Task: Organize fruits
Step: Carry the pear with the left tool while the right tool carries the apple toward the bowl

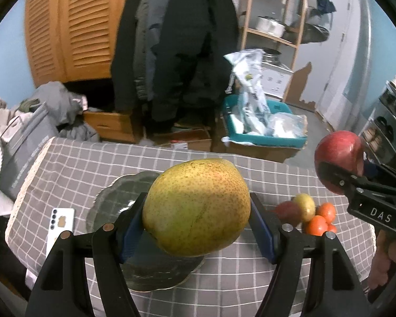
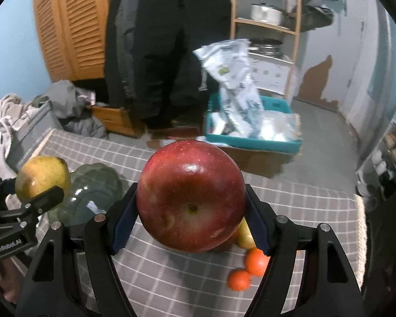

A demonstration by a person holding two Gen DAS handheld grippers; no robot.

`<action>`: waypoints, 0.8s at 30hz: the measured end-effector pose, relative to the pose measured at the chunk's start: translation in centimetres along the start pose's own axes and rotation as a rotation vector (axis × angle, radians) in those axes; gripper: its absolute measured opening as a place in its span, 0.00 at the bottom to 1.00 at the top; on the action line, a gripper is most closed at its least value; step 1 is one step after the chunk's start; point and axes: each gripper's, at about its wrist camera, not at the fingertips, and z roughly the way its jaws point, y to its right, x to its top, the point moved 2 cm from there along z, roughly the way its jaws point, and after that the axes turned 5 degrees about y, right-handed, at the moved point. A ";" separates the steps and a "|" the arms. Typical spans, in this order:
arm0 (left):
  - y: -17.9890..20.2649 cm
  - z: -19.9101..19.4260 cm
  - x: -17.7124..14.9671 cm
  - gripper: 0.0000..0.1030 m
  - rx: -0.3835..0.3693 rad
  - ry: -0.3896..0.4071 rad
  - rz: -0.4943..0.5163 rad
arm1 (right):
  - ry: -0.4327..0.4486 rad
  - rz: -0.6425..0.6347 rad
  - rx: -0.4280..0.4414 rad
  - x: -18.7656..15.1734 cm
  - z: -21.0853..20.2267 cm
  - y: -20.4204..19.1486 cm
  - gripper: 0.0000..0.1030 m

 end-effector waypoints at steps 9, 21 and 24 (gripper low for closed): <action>-5.3 1.3 -0.8 0.72 0.070 -0.038 -0.057 | -0.070 -0.021 0.108 0.5 4.4 -5.3 0.72; -10.4 5.3 -3.9 0.72 0.103 -0.161 -0.136 | -0.225 -0.032 0.213 -0.8 11.2 -11.2 0.72; -11.1 6.3 -4.8 0.72 0.102 -0.198 -0.155 | -0.258 -0.030 0.233 -1.5 12.8 -12.0 0.72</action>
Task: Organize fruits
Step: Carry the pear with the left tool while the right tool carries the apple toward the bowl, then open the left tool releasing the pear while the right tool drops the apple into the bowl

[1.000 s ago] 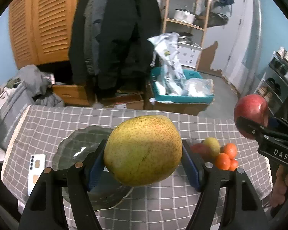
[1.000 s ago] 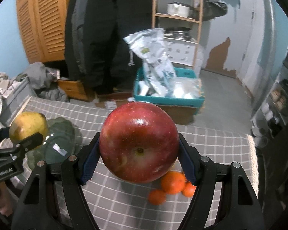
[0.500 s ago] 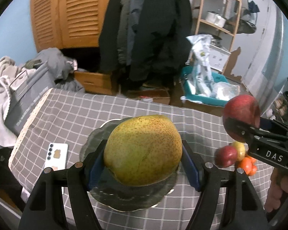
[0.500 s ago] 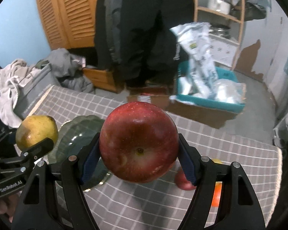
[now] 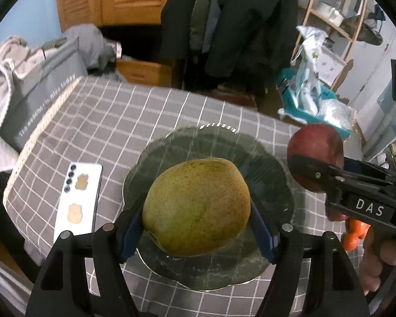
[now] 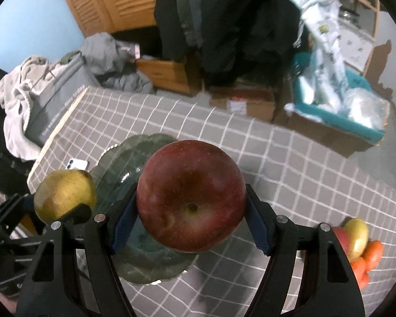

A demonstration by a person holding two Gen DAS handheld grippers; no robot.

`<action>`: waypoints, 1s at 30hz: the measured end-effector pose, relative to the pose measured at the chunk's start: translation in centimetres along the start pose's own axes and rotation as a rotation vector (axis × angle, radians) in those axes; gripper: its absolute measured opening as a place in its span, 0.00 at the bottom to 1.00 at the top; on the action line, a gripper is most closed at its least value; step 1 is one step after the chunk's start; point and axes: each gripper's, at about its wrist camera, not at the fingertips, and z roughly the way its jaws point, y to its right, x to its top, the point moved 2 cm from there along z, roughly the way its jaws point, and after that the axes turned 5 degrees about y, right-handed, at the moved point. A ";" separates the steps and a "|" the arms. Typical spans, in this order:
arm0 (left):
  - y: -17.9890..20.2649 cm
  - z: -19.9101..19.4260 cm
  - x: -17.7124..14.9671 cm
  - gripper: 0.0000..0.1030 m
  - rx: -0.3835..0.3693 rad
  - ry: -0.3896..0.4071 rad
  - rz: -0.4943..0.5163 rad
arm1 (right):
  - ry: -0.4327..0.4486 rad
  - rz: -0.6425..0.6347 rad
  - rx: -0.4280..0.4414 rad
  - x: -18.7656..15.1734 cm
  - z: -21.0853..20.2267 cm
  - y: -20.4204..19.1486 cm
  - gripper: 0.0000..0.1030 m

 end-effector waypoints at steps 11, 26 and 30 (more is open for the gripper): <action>-1.3 4.4 -1.9 0.72 0.034 -0.109 -0.016 | -0.134 -0.009 0.020 -1.5 5.1 -0.6 0.72; -1.8 7.7 -3.4 0.72 0.035 -0.207 -0.042 | -0.185 -0.020 0.022 -2.1 6.8 -0.7 0.72; -1.8 8.5 -3.8 0.72 0.044 -0.231 -0.048 | -0.196 -0.013 0.027 -2.3 7.0 -0.6 0.72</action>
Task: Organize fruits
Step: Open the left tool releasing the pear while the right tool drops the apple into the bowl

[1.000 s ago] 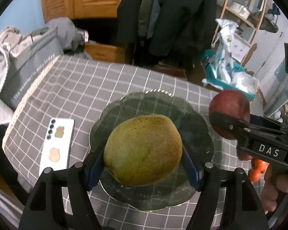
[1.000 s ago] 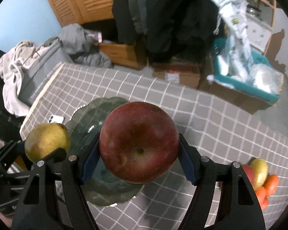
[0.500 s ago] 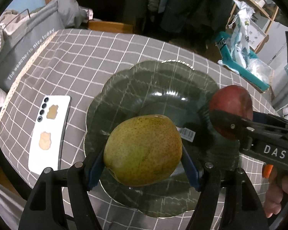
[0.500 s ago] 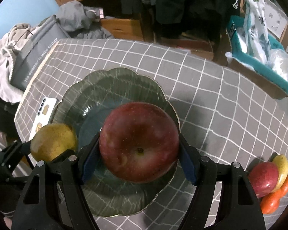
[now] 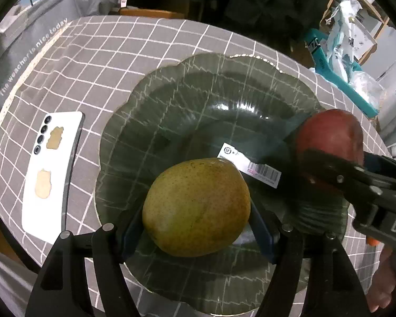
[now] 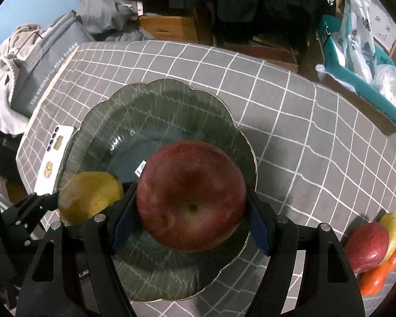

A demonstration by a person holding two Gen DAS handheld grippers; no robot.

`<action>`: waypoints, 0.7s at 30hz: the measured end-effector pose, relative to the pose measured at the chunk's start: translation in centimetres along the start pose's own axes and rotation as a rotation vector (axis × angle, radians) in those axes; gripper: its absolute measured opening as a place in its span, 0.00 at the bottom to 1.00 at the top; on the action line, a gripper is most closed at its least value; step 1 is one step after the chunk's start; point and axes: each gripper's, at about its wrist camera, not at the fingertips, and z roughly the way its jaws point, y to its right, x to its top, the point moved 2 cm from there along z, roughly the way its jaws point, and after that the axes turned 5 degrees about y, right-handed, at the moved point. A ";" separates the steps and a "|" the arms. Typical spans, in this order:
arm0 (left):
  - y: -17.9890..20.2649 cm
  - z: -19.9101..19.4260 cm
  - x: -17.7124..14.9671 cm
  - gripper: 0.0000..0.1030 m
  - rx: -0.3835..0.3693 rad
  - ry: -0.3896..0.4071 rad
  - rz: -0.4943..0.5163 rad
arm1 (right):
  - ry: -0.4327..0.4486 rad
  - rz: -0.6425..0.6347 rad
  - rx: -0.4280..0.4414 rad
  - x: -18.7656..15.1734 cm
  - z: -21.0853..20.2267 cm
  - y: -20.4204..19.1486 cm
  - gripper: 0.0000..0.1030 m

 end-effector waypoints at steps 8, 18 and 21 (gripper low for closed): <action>0.5 0.3 -0.1 0.72 0.017 -0.012 0.018 | -0.011 0.016 0.008 0.1 0.3 0.0 0.72; 0.6 -1.0 0.3 0.89 0.014 0.040 0.039 | -0.025 0.018 0.008 0.3 0.6 -0.2 0.73; 0.3 -1.2 0.2 0.89 0.017 0.038 0.033 | -0.024 0.026 0.021 0.3 0.5 -0.2 0.74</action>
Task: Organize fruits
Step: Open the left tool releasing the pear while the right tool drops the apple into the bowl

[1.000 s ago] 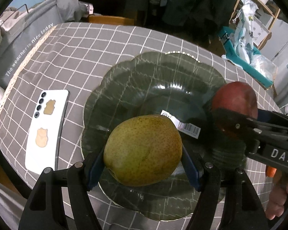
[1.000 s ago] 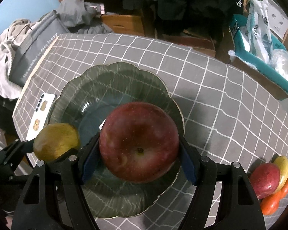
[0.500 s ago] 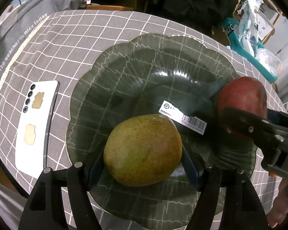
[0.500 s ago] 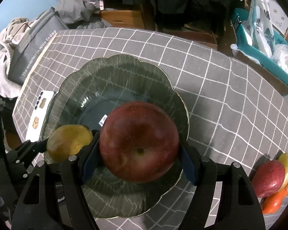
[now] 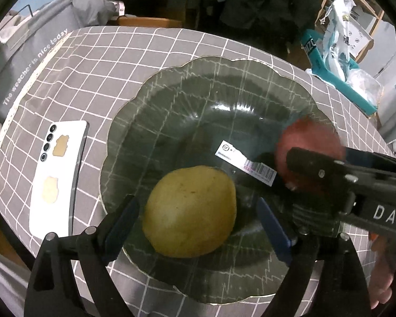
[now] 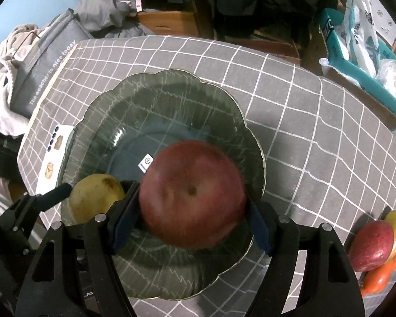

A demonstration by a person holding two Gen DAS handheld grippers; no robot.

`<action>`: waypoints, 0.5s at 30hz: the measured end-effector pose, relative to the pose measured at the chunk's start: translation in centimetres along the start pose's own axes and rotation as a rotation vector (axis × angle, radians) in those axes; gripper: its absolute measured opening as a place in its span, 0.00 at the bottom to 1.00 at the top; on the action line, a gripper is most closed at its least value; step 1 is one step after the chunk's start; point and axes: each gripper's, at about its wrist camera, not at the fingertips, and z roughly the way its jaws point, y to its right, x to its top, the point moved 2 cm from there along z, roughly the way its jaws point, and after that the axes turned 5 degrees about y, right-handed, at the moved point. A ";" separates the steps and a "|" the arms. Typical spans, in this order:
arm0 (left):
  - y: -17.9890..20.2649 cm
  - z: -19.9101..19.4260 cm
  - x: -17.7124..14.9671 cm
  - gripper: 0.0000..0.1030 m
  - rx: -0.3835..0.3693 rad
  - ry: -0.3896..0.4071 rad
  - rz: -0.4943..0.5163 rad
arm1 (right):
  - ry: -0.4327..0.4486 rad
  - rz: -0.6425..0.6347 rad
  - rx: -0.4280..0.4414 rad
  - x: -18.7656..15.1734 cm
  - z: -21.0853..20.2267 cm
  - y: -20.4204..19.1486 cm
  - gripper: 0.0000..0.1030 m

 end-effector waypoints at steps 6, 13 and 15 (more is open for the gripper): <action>-0.1 -1.3 0.1 0.89 0.003 0.026 -0.002 | 0.020 0.015 0.037 0.4 -1.0 -0.2 0.76; -0.2 -3.5 0.9 0.89 -0.006 0.070 -0.015 | 0.098 -0.007 -0.020 0.6 -4.1 0.0 0.76; 0.2 -4.5 1.1 0.89 -0.009 0.094 -0.006 | 0.131 -0.019 -0.053 0.8 -5.5 0.0 0.76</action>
